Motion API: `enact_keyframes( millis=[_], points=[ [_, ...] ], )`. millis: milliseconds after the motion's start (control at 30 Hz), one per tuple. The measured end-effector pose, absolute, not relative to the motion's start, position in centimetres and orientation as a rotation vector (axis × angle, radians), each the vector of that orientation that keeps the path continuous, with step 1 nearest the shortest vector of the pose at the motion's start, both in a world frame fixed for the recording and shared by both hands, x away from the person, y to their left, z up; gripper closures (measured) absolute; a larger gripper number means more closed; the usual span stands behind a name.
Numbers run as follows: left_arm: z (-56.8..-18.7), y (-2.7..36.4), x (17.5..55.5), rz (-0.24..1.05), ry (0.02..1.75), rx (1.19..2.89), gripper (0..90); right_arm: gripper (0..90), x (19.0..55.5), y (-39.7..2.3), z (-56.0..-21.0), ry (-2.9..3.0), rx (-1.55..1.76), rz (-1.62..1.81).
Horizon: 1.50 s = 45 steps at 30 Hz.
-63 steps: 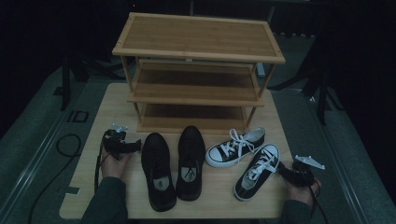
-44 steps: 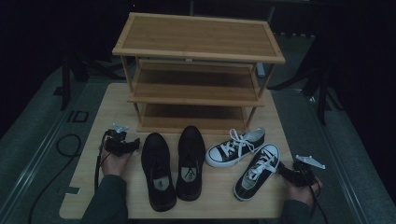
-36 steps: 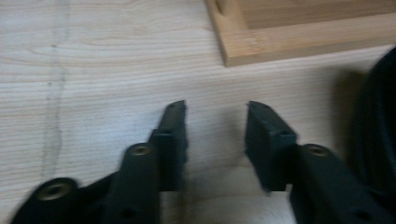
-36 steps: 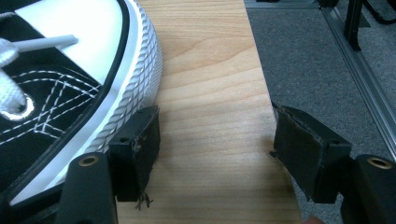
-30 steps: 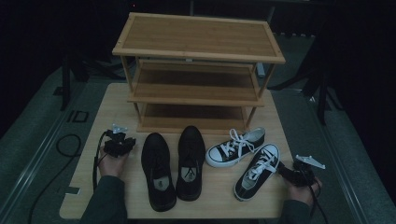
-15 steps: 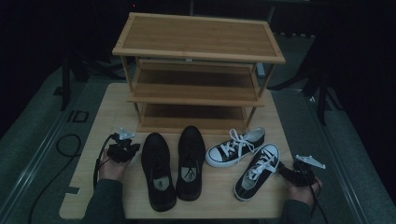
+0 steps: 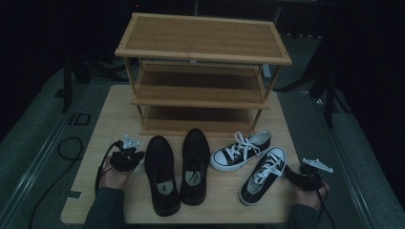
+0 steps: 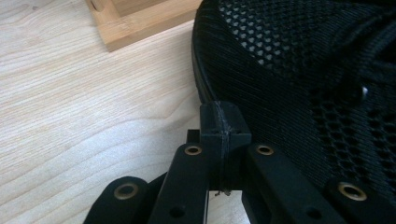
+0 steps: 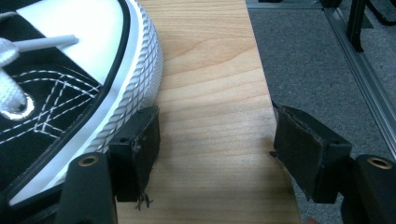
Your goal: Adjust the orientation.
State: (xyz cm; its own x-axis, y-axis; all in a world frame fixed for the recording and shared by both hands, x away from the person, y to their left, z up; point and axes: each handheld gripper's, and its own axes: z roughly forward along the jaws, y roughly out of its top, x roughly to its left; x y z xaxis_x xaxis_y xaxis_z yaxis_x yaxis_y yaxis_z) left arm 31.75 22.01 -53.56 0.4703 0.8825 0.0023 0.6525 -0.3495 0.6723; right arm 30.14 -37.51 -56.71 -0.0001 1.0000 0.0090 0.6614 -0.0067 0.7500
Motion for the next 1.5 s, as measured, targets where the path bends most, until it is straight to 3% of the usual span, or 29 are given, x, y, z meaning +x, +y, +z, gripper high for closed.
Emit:
enact_keyframes(
  millis=[1500],
  points=[
    [-54.5,21.7,33.4,0.445,1.315,2.09,89.9,31.7,30.2,-37.4,-56.7,1.71,1.727,0.78]
  ],
)
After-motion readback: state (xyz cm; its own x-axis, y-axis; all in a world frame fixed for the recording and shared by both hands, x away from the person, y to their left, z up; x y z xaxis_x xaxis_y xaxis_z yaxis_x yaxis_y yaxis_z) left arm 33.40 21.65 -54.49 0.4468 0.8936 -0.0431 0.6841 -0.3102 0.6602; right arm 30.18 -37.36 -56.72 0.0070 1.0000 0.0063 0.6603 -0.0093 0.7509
